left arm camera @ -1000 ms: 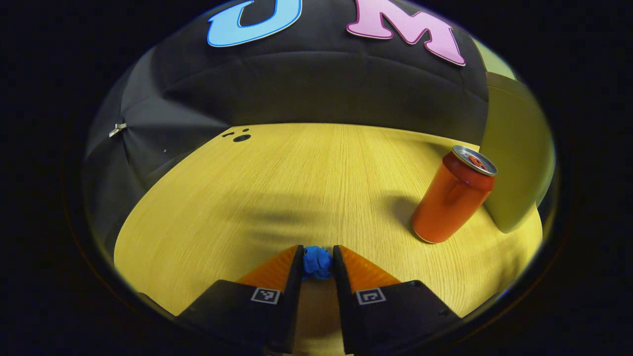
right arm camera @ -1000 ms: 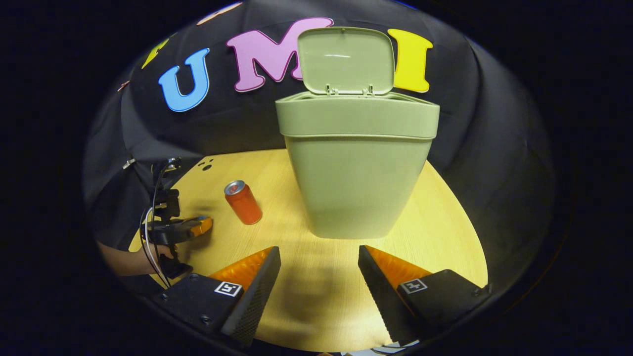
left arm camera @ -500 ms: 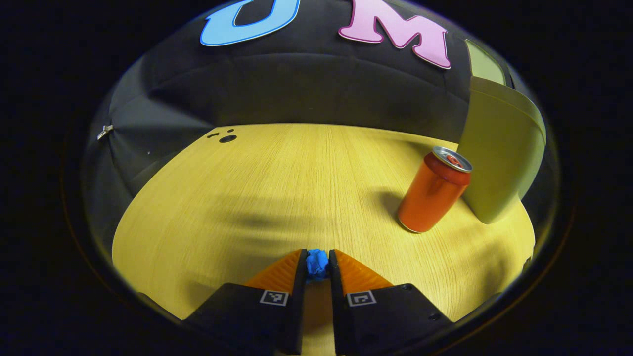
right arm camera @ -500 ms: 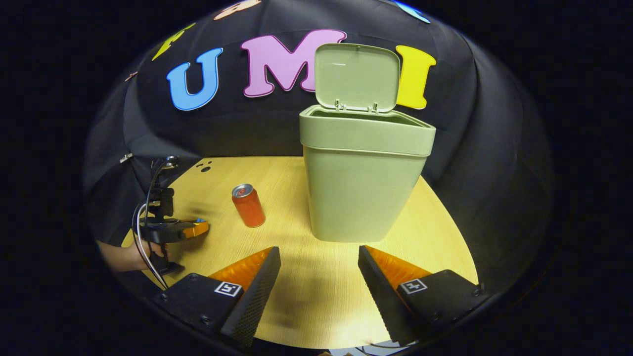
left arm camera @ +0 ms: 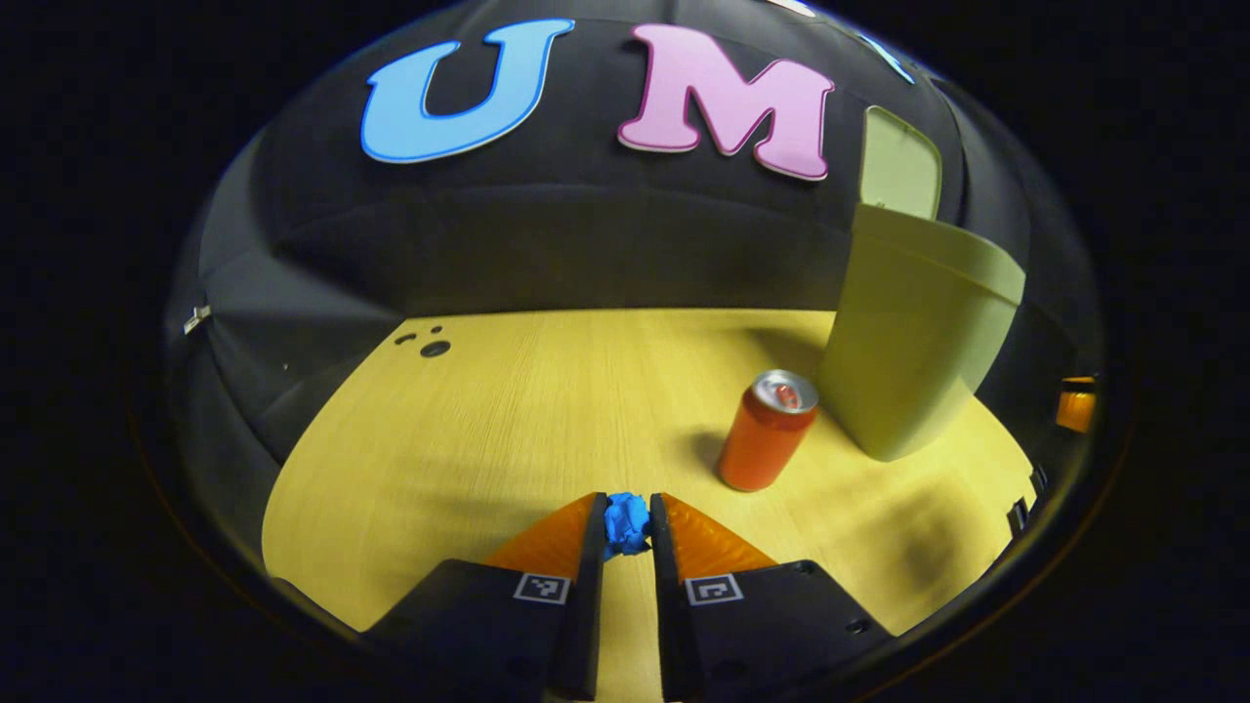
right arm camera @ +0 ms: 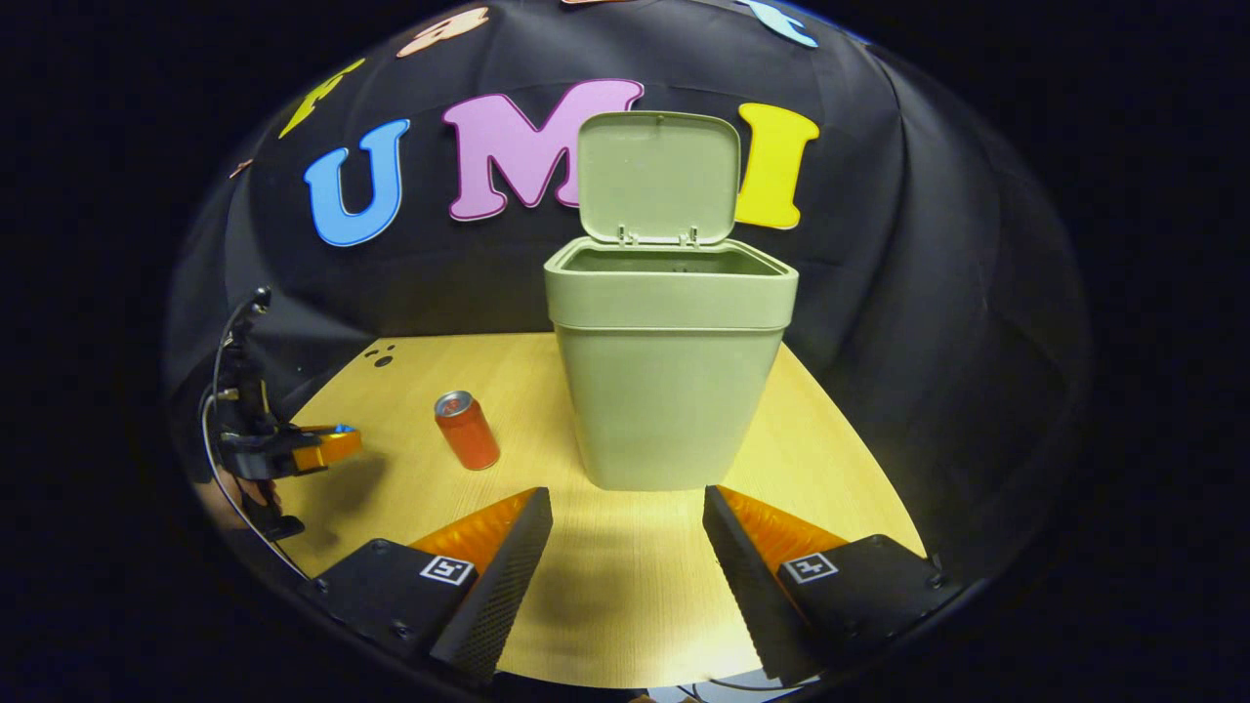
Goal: Press the lid of the desktop garbage bin to open it, pick up the crumpled paper on the desktop and throw it into the bin, then pick up the pop can on the desktop and drop it into the bin, and finally close the garbage bin lid.
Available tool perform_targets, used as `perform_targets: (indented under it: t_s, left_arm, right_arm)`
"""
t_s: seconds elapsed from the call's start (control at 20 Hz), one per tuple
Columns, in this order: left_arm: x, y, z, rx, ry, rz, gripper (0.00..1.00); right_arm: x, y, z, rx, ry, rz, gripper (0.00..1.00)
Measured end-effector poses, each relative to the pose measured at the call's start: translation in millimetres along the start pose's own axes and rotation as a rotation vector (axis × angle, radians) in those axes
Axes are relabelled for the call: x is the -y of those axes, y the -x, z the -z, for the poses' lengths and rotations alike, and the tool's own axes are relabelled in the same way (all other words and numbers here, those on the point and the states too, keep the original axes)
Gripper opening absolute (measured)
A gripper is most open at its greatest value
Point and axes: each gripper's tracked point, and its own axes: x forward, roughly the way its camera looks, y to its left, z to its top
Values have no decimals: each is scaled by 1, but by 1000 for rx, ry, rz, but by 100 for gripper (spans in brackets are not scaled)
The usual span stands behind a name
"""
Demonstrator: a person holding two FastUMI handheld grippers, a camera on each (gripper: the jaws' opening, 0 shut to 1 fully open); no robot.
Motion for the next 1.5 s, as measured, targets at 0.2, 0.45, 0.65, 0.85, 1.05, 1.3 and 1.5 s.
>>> perform_targets:
  t_s: [0.2,0.45,0.65,0.85,1.05,1.3,1.5]
  left_arm:
    - [40,21,-54,85,29,61,28]
    - [101,25,-121,178,21,155,28]
    - [155,22,-161,238,-5,232,29]
    - [201,20,-175,277,-28,294,28]
    - [238,16,-193,316,-19,342,28]
    - [276,5,-213,342,-17,385,27]
    - [303,-11,-214,324,-47,409,27]
  right_arm:
    - [19,-3,-1,3,-32,12,98]
    - [39,-11,4,-7,-53,13,98]
    - [55,-14,5,-9,-62,4,98]
    - [70,-15,6,-7,-66,-7,98]
    - [86,-16,7,1,-69,-11,99]
    - [100,-20,12,-7,-71,-29,99]
    - [108,-25,10,-12,-69,-44,99]
